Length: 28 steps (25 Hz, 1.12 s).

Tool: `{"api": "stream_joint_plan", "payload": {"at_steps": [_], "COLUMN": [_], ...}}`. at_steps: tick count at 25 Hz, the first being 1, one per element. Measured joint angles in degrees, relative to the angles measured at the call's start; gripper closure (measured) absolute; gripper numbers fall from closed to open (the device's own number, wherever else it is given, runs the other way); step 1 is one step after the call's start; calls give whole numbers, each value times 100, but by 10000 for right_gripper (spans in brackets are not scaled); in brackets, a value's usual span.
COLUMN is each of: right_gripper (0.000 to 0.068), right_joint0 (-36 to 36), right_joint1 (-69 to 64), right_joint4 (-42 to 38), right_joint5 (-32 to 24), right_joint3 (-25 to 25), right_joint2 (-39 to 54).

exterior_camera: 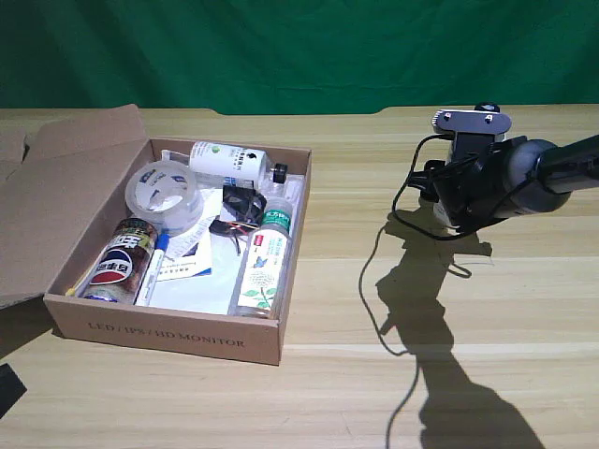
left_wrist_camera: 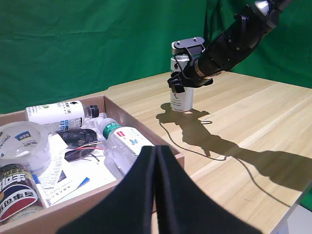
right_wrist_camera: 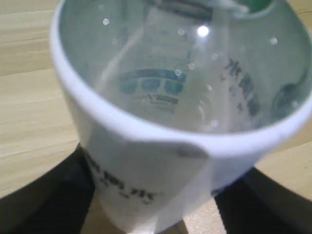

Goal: Place the white bottle into the box.

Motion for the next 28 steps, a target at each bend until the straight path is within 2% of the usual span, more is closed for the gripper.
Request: {"api": "stream_joint_plan", "payload": {"at_steps": [3, 11, 16, 20, 28], "right_gripper": [156, 156, 156, 156, 156], "right_joint0": [0, 6, 45, 542, 1981], "right_joint1": [-51, -623, -1159, -1550, -1660], "right_joint4": [-163, -940, -2258, -3202, -4224], "right_joint5": [-292, -644, -810, -984, -1165], "right_joint3": [3, 59, 28, -42, -145], "right_joint2": [-11, 2, 2, 2, -289]}}
